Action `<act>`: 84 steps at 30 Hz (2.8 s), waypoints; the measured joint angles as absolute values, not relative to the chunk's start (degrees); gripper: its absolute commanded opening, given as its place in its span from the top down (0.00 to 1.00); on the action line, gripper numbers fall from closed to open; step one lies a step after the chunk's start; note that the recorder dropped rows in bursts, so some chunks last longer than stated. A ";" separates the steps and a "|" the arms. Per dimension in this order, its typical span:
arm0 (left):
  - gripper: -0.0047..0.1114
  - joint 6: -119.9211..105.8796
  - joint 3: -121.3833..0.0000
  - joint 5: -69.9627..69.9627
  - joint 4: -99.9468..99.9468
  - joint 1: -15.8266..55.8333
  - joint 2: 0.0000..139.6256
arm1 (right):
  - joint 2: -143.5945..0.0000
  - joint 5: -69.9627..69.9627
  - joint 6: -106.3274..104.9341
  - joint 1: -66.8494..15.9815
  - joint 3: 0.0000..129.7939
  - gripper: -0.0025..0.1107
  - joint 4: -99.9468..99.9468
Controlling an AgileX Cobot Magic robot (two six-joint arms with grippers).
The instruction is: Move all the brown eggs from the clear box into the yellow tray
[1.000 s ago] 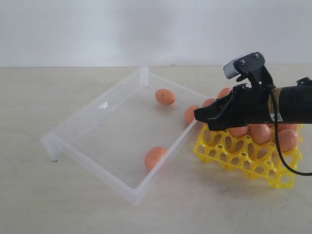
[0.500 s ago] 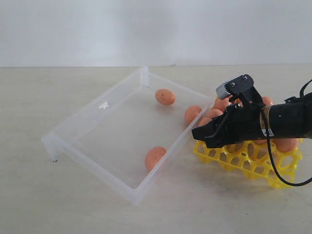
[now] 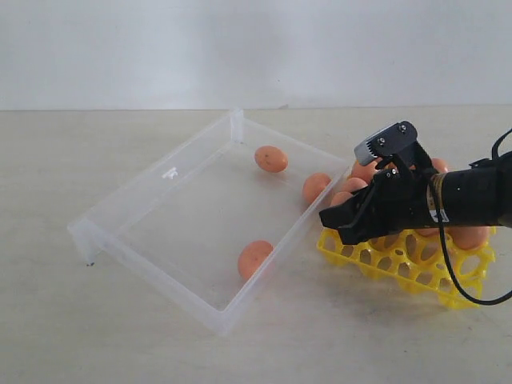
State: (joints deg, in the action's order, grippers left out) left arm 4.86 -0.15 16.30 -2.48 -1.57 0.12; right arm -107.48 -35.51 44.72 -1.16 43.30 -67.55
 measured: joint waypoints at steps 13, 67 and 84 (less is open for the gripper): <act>0.92 4.86 -0.15 16.30 -2.48 -1.57 0.12 | -107.48 -35.51 44.37 -1.16 43.30 0.50 -66.21; 0.92 4.86 -0.15 16.30 -2.48 -1.57 0.12 | -105.03 39.52 27.05 -38.02 78.78 0.98 -62.66; 0.92 4.86 -0.15 16.30 -2.48 -1.57 0.12 | -112.34 47.28 -22.44 -28.84 86.15 0.87 19.49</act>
State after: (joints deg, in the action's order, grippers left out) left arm 4.86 -0.15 16.30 -2.48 -1.57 0.12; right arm -112.34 47.28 -22.44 -28.84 86.15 19.49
